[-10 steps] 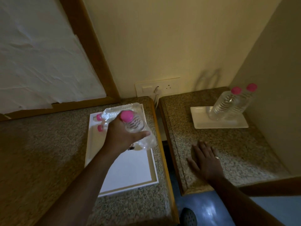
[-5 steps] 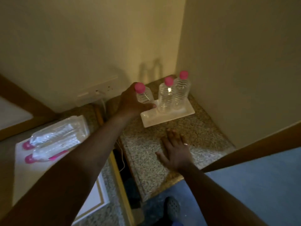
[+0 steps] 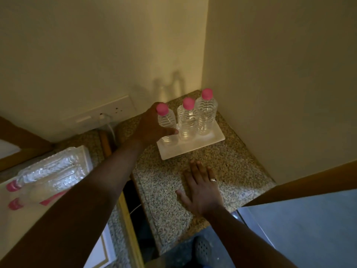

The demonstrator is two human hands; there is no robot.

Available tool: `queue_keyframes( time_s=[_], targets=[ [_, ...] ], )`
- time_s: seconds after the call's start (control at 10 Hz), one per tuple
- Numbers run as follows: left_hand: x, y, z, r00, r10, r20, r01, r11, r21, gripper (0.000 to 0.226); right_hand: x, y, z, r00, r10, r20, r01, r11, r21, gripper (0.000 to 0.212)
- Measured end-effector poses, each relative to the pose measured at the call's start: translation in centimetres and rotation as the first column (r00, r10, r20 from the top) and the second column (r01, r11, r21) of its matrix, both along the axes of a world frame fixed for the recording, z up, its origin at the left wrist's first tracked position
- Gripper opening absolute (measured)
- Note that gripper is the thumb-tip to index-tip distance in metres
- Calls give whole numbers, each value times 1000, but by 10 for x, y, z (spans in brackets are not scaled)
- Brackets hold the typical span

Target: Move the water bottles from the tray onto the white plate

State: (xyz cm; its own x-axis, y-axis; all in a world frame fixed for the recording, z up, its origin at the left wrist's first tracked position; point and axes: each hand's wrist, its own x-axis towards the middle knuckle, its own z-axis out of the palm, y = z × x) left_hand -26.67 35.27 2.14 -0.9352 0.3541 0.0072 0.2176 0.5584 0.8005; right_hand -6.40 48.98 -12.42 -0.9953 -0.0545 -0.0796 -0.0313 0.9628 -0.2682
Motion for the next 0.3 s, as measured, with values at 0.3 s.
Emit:
queue_keyframes(
  time_s=[0.3],
  targets=[
    [29,-38,23,995,92,36,-85,985,-149,102,-1,5,5,995,-6,99,4,1000,16,82]
  ],
)
